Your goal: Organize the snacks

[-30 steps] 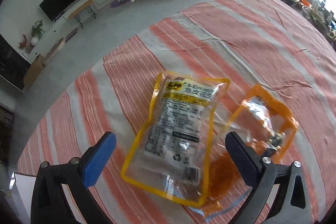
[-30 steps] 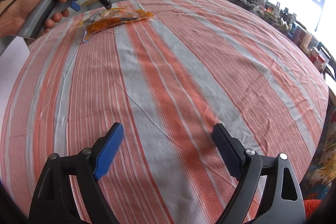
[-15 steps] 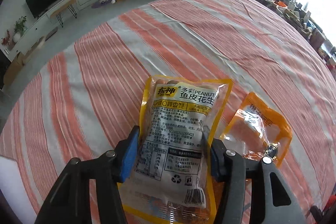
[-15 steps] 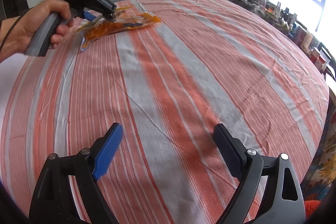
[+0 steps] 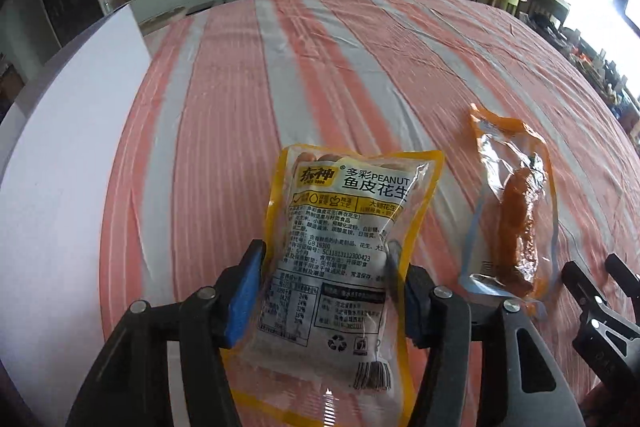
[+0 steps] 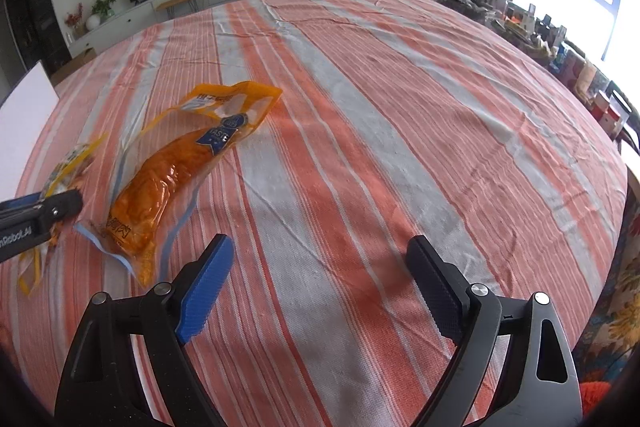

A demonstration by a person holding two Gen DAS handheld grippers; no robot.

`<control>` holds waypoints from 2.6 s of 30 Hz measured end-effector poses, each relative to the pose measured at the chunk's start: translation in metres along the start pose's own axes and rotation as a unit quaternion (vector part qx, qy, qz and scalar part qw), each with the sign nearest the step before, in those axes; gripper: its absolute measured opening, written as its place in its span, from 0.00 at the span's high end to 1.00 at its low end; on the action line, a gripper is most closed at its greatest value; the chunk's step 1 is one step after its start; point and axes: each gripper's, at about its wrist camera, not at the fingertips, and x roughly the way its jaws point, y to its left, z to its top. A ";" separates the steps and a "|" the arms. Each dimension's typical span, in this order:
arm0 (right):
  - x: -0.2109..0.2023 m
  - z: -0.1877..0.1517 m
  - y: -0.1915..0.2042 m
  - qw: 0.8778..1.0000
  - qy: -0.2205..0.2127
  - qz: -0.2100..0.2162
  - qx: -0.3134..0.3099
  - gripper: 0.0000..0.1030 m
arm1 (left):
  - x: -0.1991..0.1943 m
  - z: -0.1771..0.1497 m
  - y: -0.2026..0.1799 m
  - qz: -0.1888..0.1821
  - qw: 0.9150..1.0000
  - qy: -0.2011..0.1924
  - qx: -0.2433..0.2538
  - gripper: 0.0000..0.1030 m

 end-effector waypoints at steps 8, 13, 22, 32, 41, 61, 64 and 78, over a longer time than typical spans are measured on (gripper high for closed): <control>0.000 0.000 0.000 1.000 0.000 0.000 0.000 0.12 | 0.020 0.002 0.021 0.010 0.999 -0.029 -0.017 0.00; 0.000 0.001 -0.001 1.000 0.000 0.001 0.000 0.12 | 0.024 0.006 0.016 0.013 0.999 -0.032 -0.020 0.00; 0.000 0.001 -0.001 1.000 0.000 0.001 0.000 0.12 | 0.025 0.002 0.044 0.072 0.991 -0.033 -0.108 0.00; 0.000 0.000 -0.001 1.000 0.000 0.001 0.000 0.12 | 0.024 0.003 0.041 0.071 0.992 -0.032 -0.096 0.00; 0.000 0.000 0.000 1.000 0.000 0.001 0.000 0.12 | 0.026 0.005 0.039 0.046 0.997 -0.022 -0.054 0.00; 0.000 0.000 0.000 1.000 0.000 0.001 0.000 0.12 | 0.026 0.002 0.041 0.030 0.999 -0.030 -0.033 0.00; 0.000 0.000 -0.001 1.000 0.000 0.001 0.000 0.12 | 0.026 0.002 0.041 0.030 0.999 -0.030 -0.033 0.00; 0.000 0.000 0.000 1.000 0.000 0.001 0.000 0.12 | 0.026 0.002 0.041 0.030 0.999 -0.031 -0.033 0.00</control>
